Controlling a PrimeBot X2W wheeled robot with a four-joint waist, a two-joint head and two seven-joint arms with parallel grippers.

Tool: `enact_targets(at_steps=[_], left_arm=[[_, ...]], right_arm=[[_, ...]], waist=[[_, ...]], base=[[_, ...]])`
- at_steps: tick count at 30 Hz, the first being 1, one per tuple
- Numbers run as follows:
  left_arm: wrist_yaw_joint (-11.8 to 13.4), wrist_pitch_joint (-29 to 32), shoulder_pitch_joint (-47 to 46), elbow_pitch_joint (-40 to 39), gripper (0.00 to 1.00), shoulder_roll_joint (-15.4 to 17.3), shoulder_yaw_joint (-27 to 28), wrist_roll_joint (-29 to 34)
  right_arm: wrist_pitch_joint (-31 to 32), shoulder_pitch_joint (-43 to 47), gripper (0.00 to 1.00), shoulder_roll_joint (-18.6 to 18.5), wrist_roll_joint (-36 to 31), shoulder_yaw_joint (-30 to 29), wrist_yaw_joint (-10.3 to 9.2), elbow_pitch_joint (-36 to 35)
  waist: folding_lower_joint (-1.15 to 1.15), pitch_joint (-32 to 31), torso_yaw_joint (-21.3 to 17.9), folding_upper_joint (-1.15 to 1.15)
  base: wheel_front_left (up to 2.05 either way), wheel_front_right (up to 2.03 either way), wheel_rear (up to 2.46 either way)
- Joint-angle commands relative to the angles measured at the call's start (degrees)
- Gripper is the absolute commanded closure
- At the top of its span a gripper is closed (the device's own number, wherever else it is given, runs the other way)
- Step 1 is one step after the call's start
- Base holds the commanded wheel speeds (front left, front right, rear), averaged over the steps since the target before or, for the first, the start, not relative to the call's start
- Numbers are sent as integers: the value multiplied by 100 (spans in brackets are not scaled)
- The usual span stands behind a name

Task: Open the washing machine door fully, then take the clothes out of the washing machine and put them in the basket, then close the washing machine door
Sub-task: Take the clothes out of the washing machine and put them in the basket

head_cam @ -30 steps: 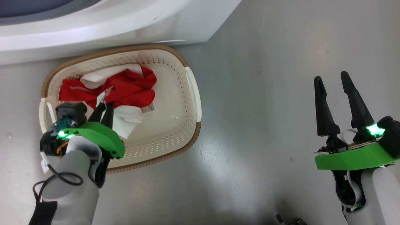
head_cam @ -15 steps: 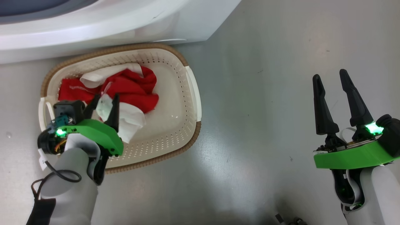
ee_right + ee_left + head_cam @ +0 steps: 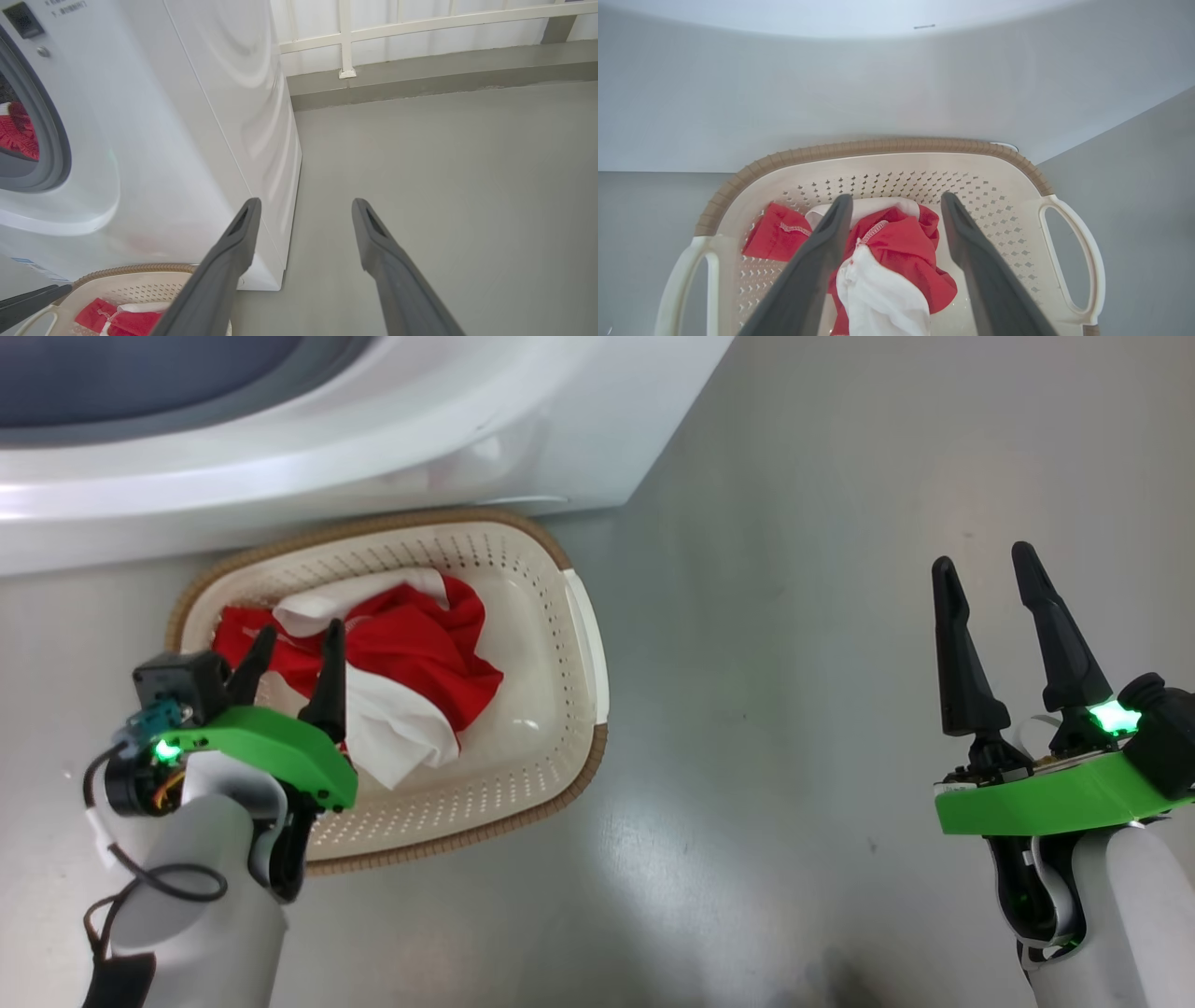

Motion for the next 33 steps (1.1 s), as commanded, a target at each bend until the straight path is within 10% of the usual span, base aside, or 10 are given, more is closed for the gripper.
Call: enact_targets(at_steps=[1, 33], left_arm=[[-32, -36, 311, -229, 0, 164, 220, 46], [-32, -36, 2362, -2774, 0, -41, 947, 671]], right_arm=[[-37, 102, 0, -30, -20, 110, 36, -91], [-37, 1112, 0, -414, 82, 181, 36, 286]], waist=[[0, -219, 39, 0], [0, -2366, 322, 0]], base=[[0, 0, 0], [0, 0, 0]])
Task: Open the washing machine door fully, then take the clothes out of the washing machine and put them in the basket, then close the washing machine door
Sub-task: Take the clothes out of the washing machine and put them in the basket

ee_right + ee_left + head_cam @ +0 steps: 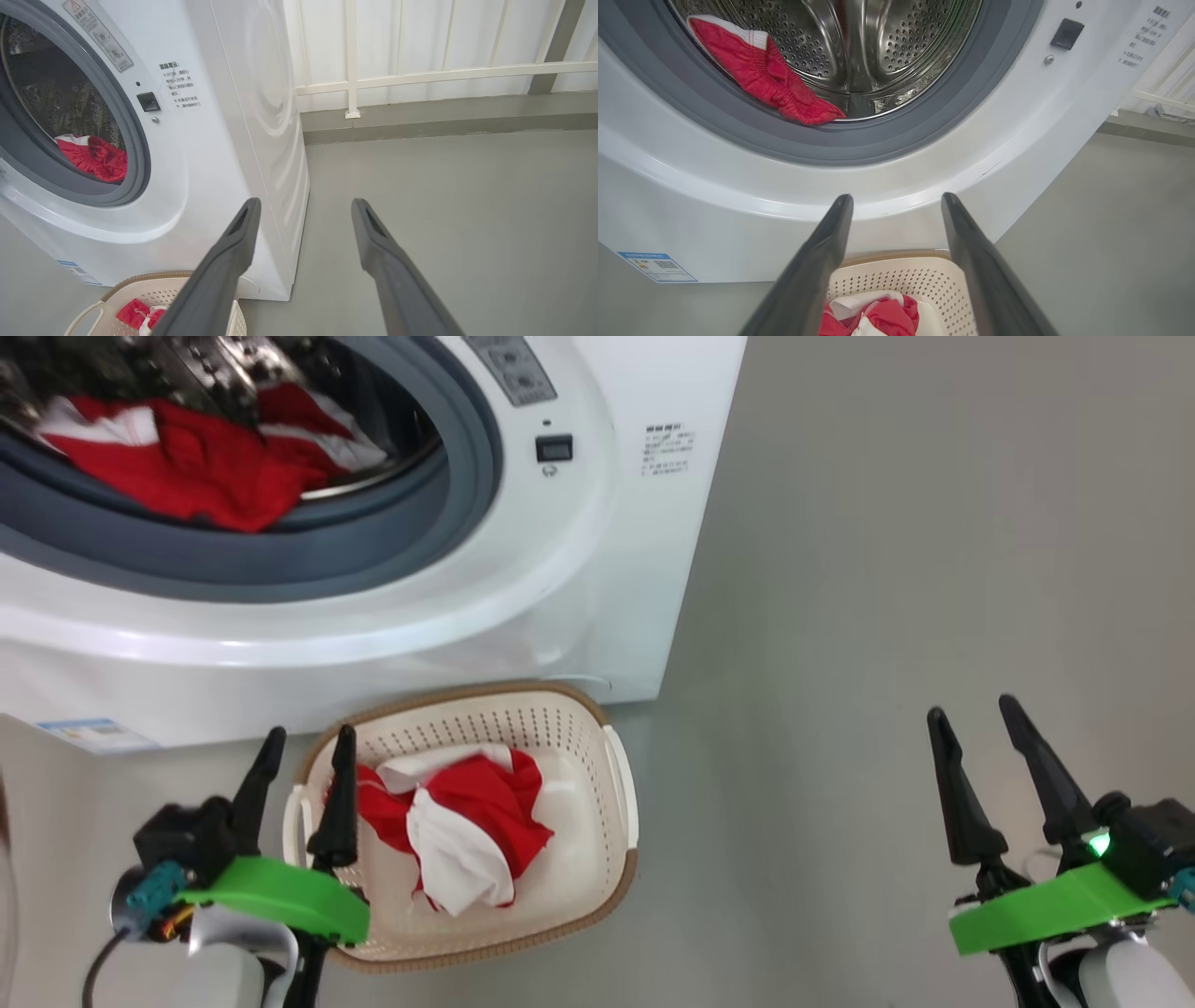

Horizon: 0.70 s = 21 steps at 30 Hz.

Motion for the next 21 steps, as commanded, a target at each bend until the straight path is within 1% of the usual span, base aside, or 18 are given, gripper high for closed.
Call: enact_targets(at_steps=[1, 12, 21], left_arm=[[-31, -36, 147, -236, 0, 120, 199, 74], [-31, -36, 924, -1127, 0, 54, 260, 247], [-31, -36, 1483, -1623, 0, -2, 415, 327]], right_arm=[[-37, 102, 0, -112, 41, 121, 36, -102], [-37, 662, 0, -170, 84, 70, 36, -80], [-37, 979, 0, -187, 101, -15, 36, -106]], waist=[[0, -299, 66, 0], [0, -932, 200, 0], [0, -1180, 280, 0]], base=[[0, 0, 0], [0, 0, 0], [0, 0, 0]])
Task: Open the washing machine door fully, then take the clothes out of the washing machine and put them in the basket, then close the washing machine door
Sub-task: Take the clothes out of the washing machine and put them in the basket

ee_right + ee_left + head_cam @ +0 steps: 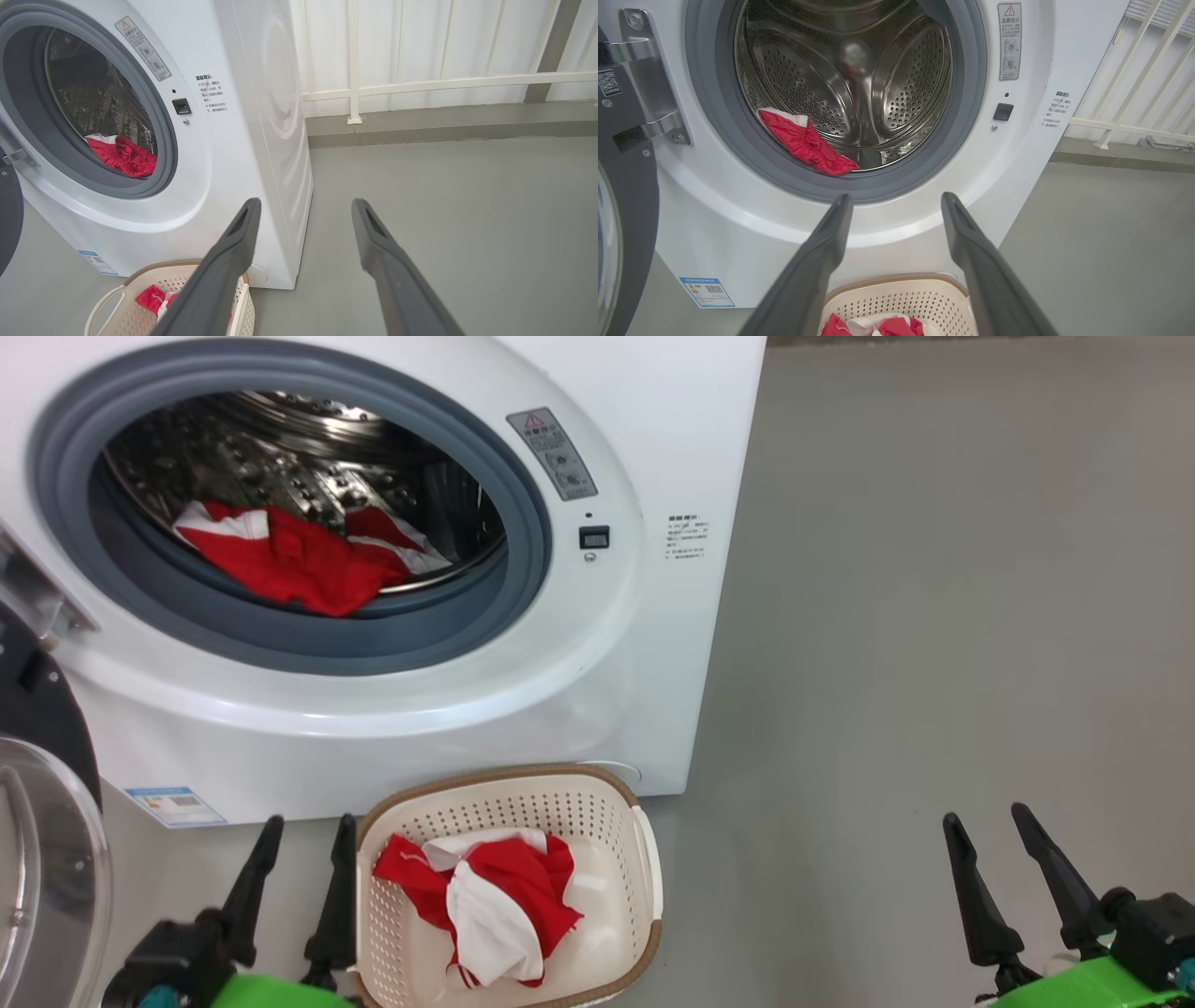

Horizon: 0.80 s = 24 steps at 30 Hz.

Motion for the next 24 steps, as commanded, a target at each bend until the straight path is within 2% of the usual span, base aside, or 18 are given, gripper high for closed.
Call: enact_targets(at_steps=[1, 14, 24], left_arm=[[-31, -36, 76, -223, 0, 43, 238, 39], [-31, -36, 842, -881, 0, -40, 506, 113], [-31, -36, 841, -1001, 0, -92, 534, 101]], right_arm=[[-37, 32, 0, -116, 87, 61, 36, -137], [-37, 426, 0, -95, 104, -84, 36, -185], [-37, 355, 0, -71, 99, -91, 36, -216]], waist=[[0, -97, 36, 0], [0, -324, 63, 0], [0, -217, 47, 0]], base=[[0, 0, 0], [0, 0, 0], [0, 0, 0]])
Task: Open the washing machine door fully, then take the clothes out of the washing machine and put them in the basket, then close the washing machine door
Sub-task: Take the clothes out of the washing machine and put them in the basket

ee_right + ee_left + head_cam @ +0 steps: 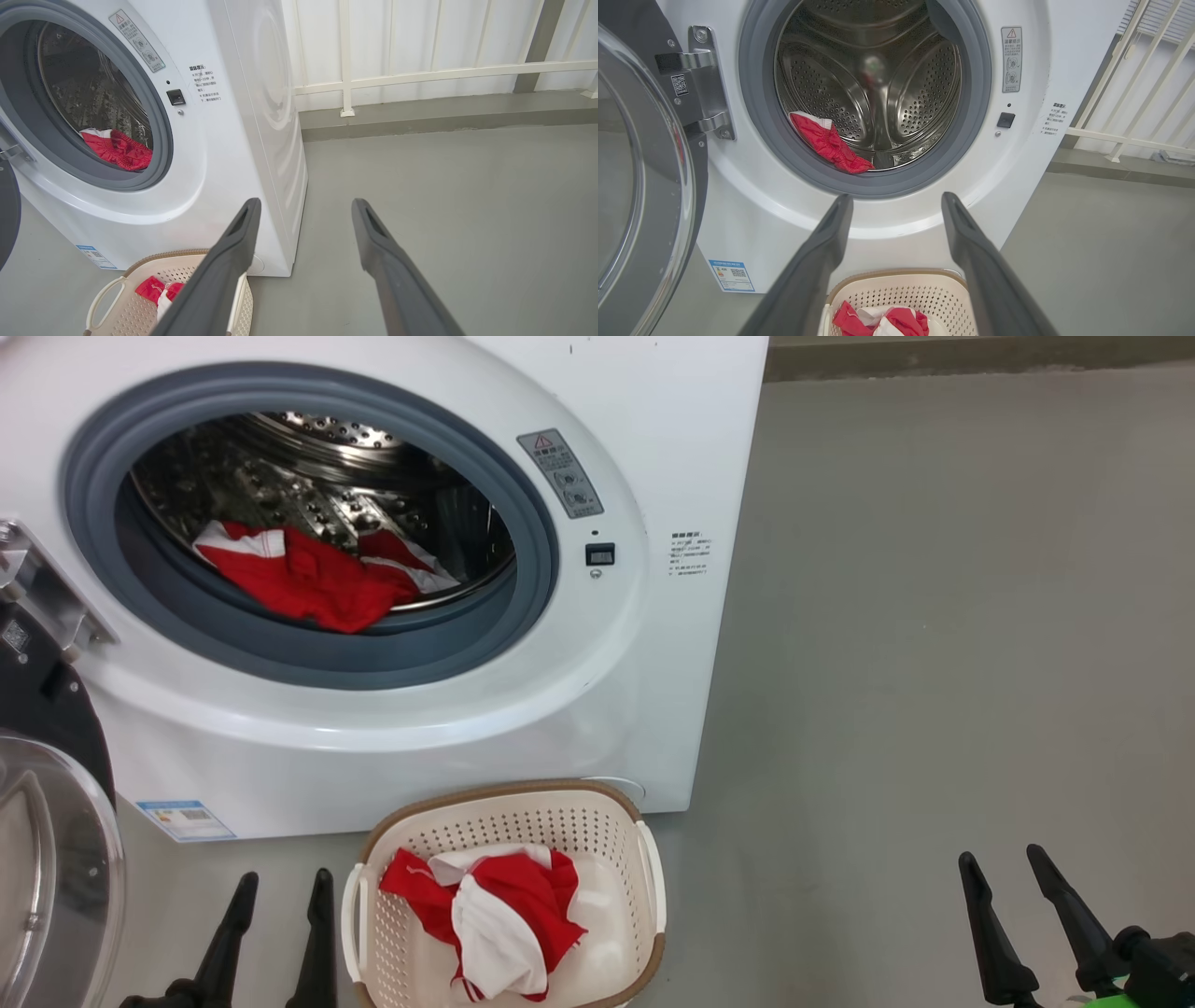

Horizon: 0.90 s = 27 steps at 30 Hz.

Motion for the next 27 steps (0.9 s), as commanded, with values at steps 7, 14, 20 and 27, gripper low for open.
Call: enact_targets(at_steps=[7, 14, 20, 27], left_arm=[[-31, -36, -239, -169, 0, 23, 181, 12], [-31, -36, -312, -159, 0, 16, 200, 9], [-31, -36, -372, -139, 0, 13, 193, 9], [-31, -36, -728, 79, 0, 11, 32, 37]], right_arm=[[-37, -202, 0, -87, 60, 44, 36, -184], [-37, -260, 0, -61, 55, 39, 36, -177], [-37, -309, 0, -43, 50, 39, 36, -178], [-37, -440, 0, -10, 34, 33, 36, -213]], waist=[[0, 142, 11, 0], [0, 192, 26, 0], [0, 257, 31, 0], [0, 491, 61, 0]], base=[[0, 0, 0], [0, 0, 0], [0, 0, 0], [0, 0, 0]])
